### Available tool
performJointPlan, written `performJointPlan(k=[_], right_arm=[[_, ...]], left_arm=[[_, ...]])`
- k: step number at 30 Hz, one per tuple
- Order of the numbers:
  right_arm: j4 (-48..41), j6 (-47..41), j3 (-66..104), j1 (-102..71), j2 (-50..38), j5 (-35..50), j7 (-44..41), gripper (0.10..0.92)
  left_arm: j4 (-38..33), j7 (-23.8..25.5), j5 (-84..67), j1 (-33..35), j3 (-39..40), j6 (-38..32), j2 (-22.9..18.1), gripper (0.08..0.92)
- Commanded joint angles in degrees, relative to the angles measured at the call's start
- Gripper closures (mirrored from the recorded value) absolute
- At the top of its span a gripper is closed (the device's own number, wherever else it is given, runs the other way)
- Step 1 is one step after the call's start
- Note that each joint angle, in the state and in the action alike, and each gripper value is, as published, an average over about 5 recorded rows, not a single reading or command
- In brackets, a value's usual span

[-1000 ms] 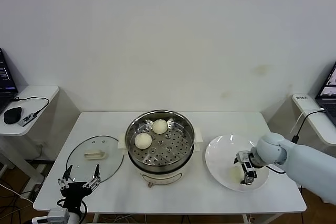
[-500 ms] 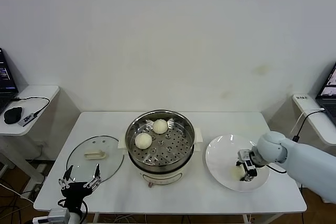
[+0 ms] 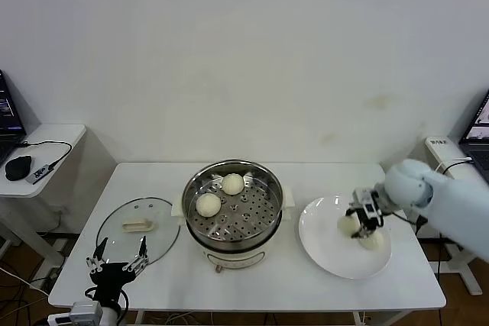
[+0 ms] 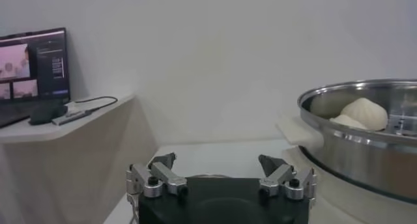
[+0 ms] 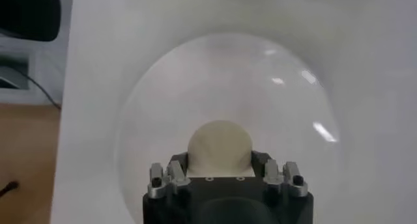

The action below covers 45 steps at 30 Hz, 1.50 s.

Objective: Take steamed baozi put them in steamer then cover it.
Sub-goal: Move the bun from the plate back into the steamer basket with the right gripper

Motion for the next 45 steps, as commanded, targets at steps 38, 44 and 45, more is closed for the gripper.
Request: performJointPlan(k=[38,44,45], right_arm=[[-1.23,25.04,-25.54,20.71,38.94,3.93,9.38,0.414],[-2.2,29.32,-25.91,19.99,40.17,-2.56,8.92,0.414],[-2.16,29.78,-26.0,19.93,40.13,-3.17,8.76,0.413]], left_arm=[[-0.03,-0.11,-0.69,0.21,-2.57,-0.04,-2.05,0.177],[0.19,-0.16,-0.68,0.01,-2.5,-0.08,-2.5,0.177],[0.21,-0.18,-0.69,0.04,-2.5,-0.1,-2.52,0.177]])
